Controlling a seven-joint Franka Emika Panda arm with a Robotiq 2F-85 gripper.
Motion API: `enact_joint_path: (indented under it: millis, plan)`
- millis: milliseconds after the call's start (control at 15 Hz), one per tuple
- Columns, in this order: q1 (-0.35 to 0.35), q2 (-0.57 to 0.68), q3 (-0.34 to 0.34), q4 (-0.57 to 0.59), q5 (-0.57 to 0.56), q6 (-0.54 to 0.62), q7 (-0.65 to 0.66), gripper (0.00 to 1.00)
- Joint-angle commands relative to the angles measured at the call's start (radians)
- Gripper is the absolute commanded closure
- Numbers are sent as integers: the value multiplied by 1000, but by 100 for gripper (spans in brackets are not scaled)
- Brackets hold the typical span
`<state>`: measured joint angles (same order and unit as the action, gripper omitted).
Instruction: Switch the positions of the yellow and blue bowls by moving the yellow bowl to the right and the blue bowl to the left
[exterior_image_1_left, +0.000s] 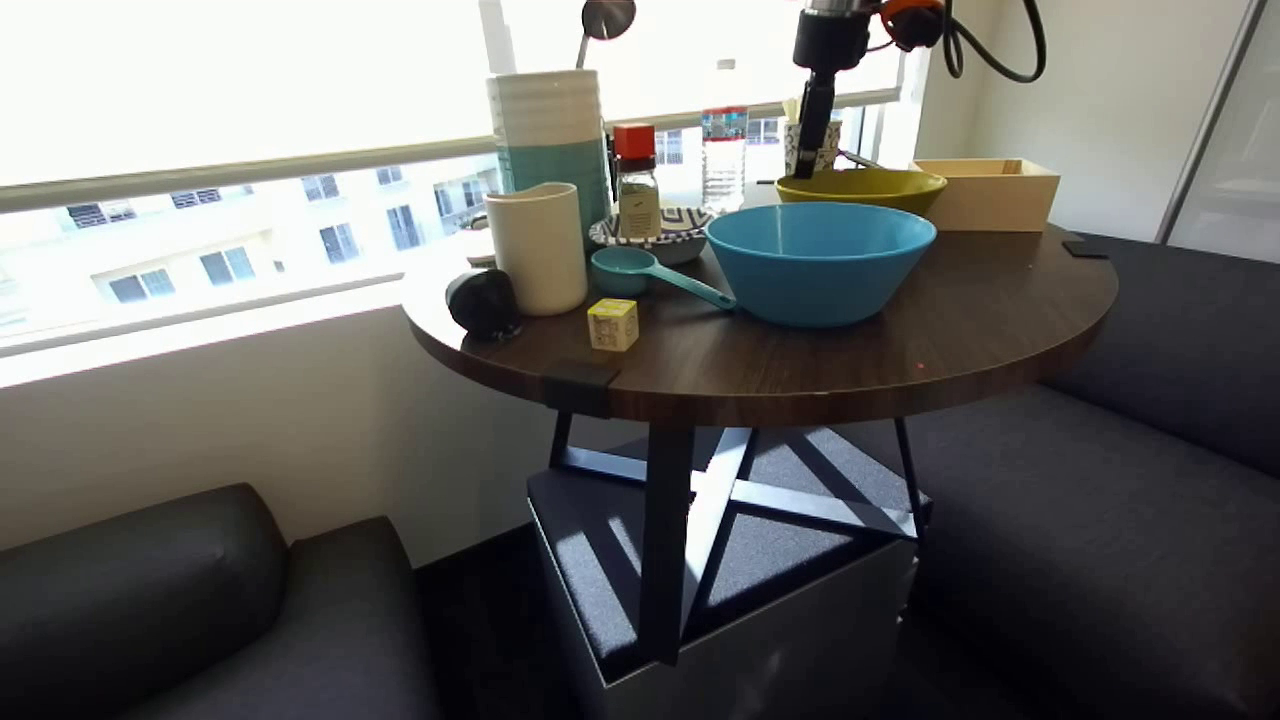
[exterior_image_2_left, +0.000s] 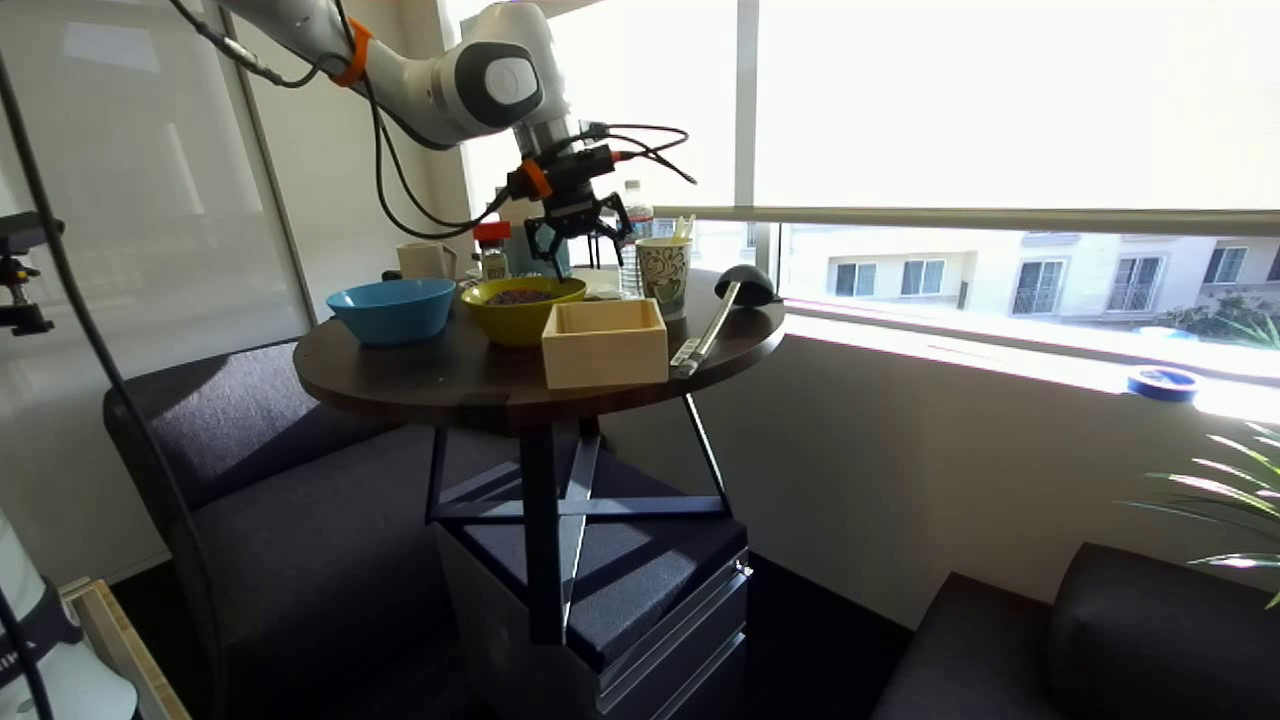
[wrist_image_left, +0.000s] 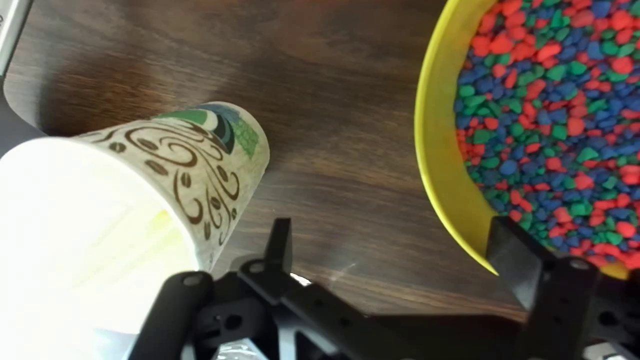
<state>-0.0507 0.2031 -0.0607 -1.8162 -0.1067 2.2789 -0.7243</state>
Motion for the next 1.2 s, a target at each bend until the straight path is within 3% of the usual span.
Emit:
enact_joint_path:
  millis: [0, 667, 1133]
  plan:
    - [2, -57, 20, -30, -19, -17, 74, 0]
    - [43, -303, 73, -257, 87, -109, 165, 0]
    - [103, -474, 80, -400, 80, -162, 234, 0]
